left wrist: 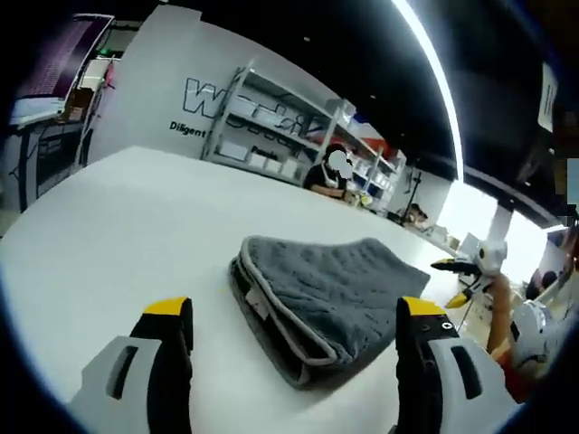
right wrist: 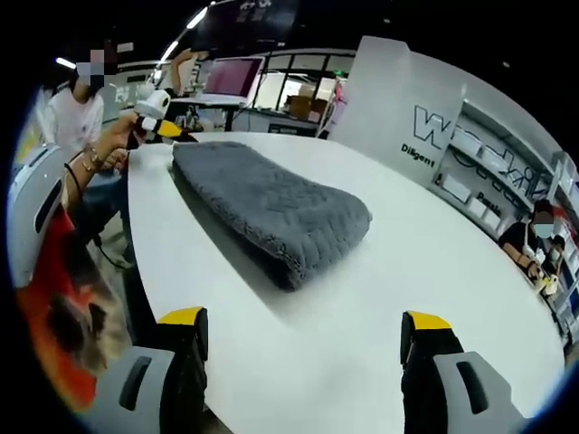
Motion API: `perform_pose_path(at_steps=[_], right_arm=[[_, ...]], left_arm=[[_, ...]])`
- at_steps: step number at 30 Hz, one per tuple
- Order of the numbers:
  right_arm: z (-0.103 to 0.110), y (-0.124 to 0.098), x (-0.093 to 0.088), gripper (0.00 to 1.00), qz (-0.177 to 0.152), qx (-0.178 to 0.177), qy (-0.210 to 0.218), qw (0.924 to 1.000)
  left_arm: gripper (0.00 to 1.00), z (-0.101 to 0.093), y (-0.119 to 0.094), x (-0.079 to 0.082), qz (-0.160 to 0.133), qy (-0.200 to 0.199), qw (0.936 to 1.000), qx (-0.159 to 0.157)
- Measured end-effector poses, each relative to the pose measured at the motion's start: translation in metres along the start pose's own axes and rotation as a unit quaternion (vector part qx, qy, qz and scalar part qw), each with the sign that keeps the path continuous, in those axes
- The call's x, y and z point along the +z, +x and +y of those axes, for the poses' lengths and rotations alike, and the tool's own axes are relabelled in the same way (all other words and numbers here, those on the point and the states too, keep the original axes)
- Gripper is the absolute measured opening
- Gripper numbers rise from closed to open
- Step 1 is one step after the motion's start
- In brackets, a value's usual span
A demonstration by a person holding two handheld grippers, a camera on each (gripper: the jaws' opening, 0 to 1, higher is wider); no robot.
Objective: Fold the towel on the table until its edges align and the towel forms a compact rectangular stack.
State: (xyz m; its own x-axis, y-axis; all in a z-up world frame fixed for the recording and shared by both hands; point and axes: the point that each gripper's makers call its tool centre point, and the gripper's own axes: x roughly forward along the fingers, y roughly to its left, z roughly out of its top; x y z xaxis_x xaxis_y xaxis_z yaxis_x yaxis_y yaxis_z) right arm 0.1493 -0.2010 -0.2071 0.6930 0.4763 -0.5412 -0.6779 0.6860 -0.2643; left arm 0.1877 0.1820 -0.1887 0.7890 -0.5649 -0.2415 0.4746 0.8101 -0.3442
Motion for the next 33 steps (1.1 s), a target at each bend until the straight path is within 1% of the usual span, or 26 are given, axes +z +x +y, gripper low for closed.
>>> perform_pose_path(at_steps=[3,6,8,11,16,22,29,33], right_arm=[[0.001,0.001,0.002,0.89,-0.001,0.001,0.000,1.0000],[0.002,0.002,0.006,0.89,-0.005,0.004,-0.001,1.0000],[0.004,0.004,0.009,0.89,-0.009,0.009,0.001,0.9999],[0.006,0.008,0.015,0.89,-0.020,0.018,0.008,0.9996],[0.007,0.012,0.027,0.90,-0.037,0.031,0.016,0.9987],[0.001,0.018,0.048,0.91,-0.065,0.042,0.030,0.9965],[-0.008,0.027,0.064,0.93,-0.092,0.050,0.064,0.9925],[-0.022,0.030,0.075,0.93,-0.115,0.045,0.095,0.9878]], left_arm=[[0.95,-0.001,-0.005,-0.004,0.007,0.022,0.9997,0.004],[0.97,-0.004,-0.009,-0.012,0.024,0.045,0.9987,0.004],[0.97,-0.005,-0.011,-0.016,0.037,0.057,0.9977,0.006],[0.97,-0.004,-0.015,-0.019,0.044,0.069,0.9966,0.009],[0.97,-0.002,-0.022,-0.019,0.039,0.067,0.9970,0.008],[0.97,0.008,-0.033,-0.020,0.032,0.061,0.9974,0.020],[0.96,0.010,-0.042,-0.021,0.027,0.060,0.9976,0.022],[0.96,0.013,-0.047,-0.020,0.025,0.060,0.9975,0.026]])
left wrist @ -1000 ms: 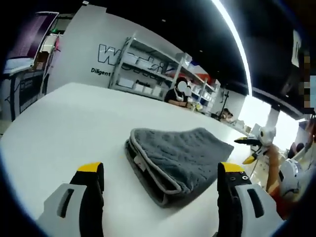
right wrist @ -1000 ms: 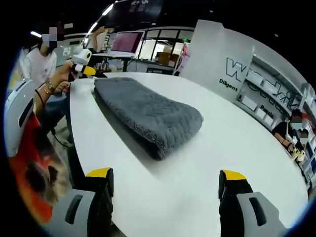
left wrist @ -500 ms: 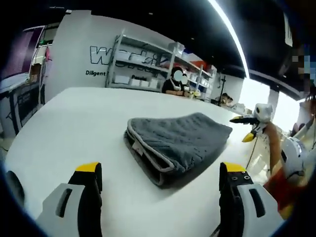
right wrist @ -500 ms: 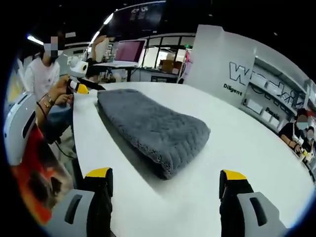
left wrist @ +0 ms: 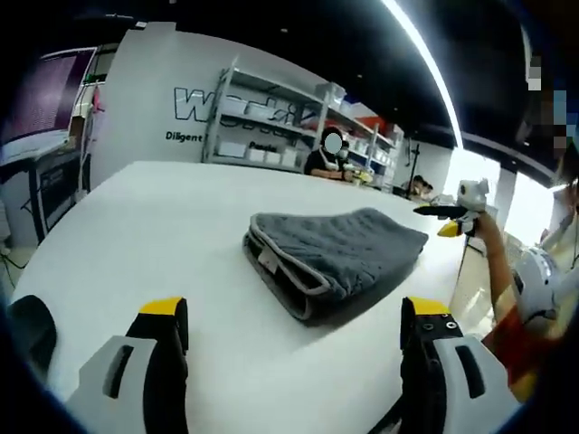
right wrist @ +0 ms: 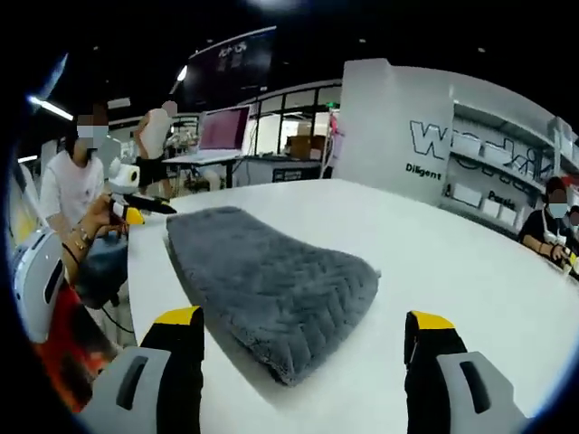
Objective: Fold the towel on the table until its edges align and the towel forms a compact rectangular stack.
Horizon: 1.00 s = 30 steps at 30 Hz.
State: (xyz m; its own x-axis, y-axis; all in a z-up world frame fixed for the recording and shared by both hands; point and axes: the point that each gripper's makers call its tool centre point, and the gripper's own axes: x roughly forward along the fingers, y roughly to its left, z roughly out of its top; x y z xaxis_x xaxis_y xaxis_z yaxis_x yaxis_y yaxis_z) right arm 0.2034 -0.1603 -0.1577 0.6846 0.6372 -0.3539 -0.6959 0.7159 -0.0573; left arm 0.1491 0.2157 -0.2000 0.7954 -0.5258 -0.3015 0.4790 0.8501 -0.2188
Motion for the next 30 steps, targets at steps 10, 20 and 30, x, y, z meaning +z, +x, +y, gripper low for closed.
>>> perform_pose_path(at_steps=[10,20,30], right_arm=[[-0.051,0.011,0.008,0.76,-0.035,-0.035,0.090,0.9947],[-0.075,0.025,-0.014,0.63,-0.006,-0.062,0.108,0.9922],[-0.078,0.033,-0.021,0.56,0.002,-0.062,0.121,0.9907]], left_arm=[[0.95,-0.006,0.002,-0.002,0.002,0.003,1.0000,-0.007],[0.95,-0.006,0.008,-0.002,0.006,0.002,0.9999,-0.012],[0.95,-0.010,0.010,-0.002,0.007,0.007,0.9997,-0.021]])
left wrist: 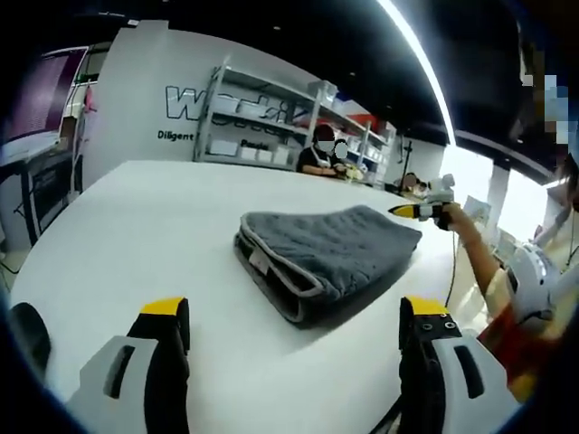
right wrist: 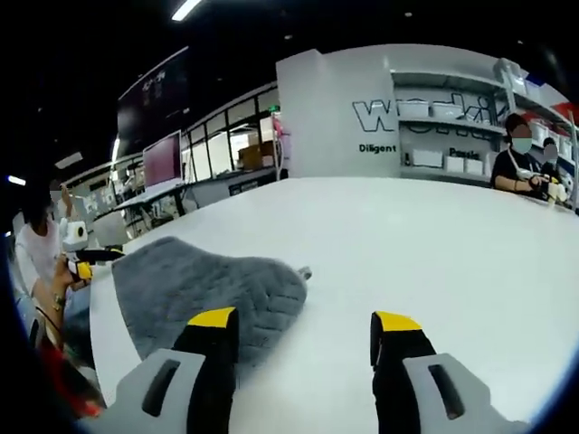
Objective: Fold the towel on the table until its edges align and the towel forms a compact rectangular stack.
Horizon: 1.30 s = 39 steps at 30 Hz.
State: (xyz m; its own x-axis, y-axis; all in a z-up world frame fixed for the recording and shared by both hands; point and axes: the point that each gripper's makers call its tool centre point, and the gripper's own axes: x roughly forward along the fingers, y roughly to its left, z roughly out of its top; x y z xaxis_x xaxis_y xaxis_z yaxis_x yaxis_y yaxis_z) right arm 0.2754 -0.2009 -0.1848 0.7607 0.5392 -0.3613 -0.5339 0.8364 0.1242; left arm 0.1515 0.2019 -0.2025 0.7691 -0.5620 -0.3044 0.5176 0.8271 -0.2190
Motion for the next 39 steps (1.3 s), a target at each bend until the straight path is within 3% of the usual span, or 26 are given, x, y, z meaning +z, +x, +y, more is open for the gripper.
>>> perform_pose_path(at_steps=[5,10,16,29,39], right_arm=[[-0.001,0.000,0.000,0.48,-0.009,0.011,0.021,0.9997],[0.011,0.000,-0.002,0.41,-0.011,0.037,0.036,0.9986],[0.021,0.008,-0.015,0.40,0.012,0.065,0.051,0.9965],[0.027,0.018,-0.041,0.30,0.055,0.089,0.097,0.9897],[0.036,0.021,-0.046,0.08,0.070,0.116,0.099,0.9858]], left_arm=[[0.95,0.001,0.001,-0.001,0.001,-0.003,1.0000,0.000],[0.95,0.001,0.002,0.000,0.001,-0.003,1.0000,0.000],[0.94,0.000,0.005,-0.001,0.002,-0.005,1.0000,-0.003],[0.94,0.002,0.000,0.001,-0.006,-0.019,0.9998,-0.004],[0.94,-0.003,-0.001,0.001,-0.006,-0.012,0.9999,-0.008]])
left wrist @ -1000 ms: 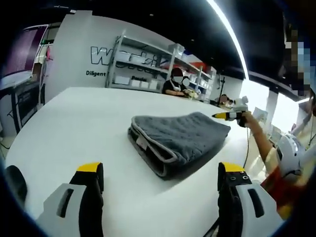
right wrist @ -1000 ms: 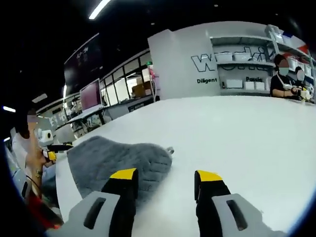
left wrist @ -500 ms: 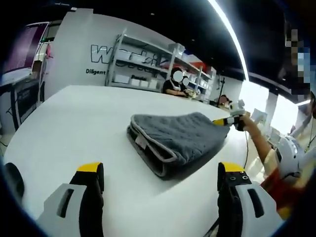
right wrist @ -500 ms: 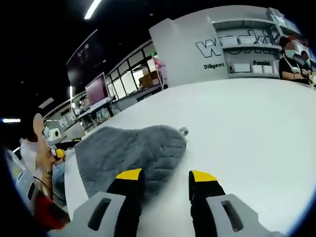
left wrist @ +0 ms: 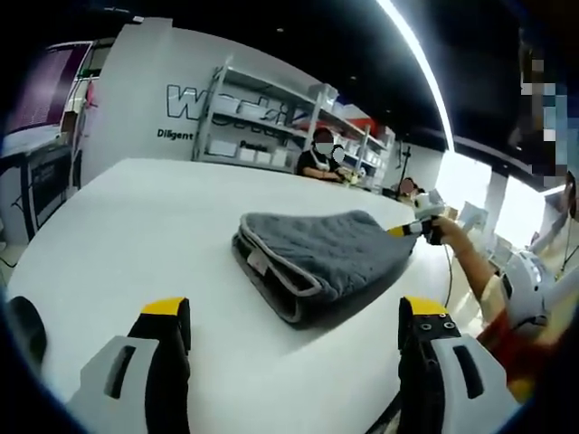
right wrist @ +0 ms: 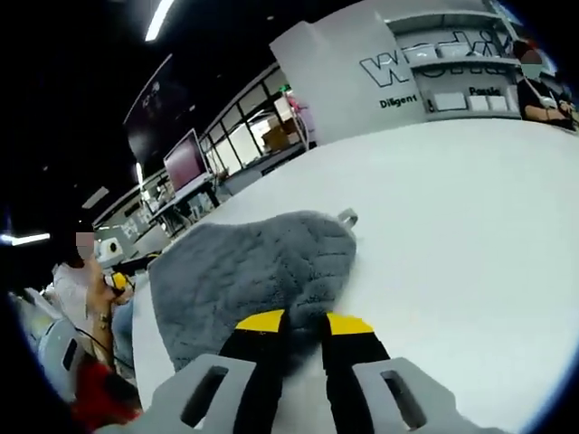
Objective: Fold the towel on the table until its edges align and the towel forms a compact rectangular stack.
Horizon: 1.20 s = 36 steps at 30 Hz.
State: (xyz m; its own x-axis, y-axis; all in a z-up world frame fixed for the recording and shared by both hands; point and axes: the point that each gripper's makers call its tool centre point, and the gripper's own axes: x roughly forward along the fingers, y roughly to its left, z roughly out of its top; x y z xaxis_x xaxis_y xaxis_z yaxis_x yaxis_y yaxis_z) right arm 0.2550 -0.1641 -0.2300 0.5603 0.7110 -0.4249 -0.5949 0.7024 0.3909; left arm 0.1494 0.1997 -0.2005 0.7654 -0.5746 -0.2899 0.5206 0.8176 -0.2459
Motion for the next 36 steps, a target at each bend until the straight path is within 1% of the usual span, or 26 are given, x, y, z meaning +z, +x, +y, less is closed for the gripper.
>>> perform_pose_path(at_steps=[2,6,16,21,27,29,32,36], right_arm=[[0.001,0.000,0.001,0.06,0.000,0.000,-0.003,1.0000],[0.001,-0.003,0.001,0.05,-0.001,-0.003,-0.006,1.0000],[-0.005,-0.012,0.001,0.05,-0.004,-0.020,-0.010,0.9997],[-0.011,-0.018,0.002,0.05,0.000,-0.033,-0.021,0.9992],[-0.023,-0.028,0.005,0.05,0.011,-0.053,-0.046,0.9975],[-0.026,-0.030,0.005,0.05,0.013,-0.058,-0.049,0.9970],[-0.039,-0.039,0.008,0.05,0.016,-0.086,-0.065,0.9941],[-0.052,-0.047,0.011,0.05,0.019,-0.110,-0.081,0.9904]], left_arm=[[0.94,-0.001,0.000,0.000,0.000,0.002,1.0000,-0.001],[0.94,-0.002,0.002,0.000,0.000,0.001,1.0000,-0.003],[0.94,-0.001,0.002,-0.001,0.002,-0.001,1.0000,-0.005],[0.94,-0.001,0.003,-0.002,0.005,0.000,1.0000,-0.006],[0.94,-0.002,0.003,-0.004,0.009,0.001,0.9999,-0.006],[0.93,-0.002,0.003,-0.004,0.009,0.001,0.9999,-0.006],[0.93,-0.002,0.002,-0.004,0.009,0.001,0.9999,-0.006],[0.93,-0.002,0.002,-0.004,0.009,0.001,0.9999,-0.005]])
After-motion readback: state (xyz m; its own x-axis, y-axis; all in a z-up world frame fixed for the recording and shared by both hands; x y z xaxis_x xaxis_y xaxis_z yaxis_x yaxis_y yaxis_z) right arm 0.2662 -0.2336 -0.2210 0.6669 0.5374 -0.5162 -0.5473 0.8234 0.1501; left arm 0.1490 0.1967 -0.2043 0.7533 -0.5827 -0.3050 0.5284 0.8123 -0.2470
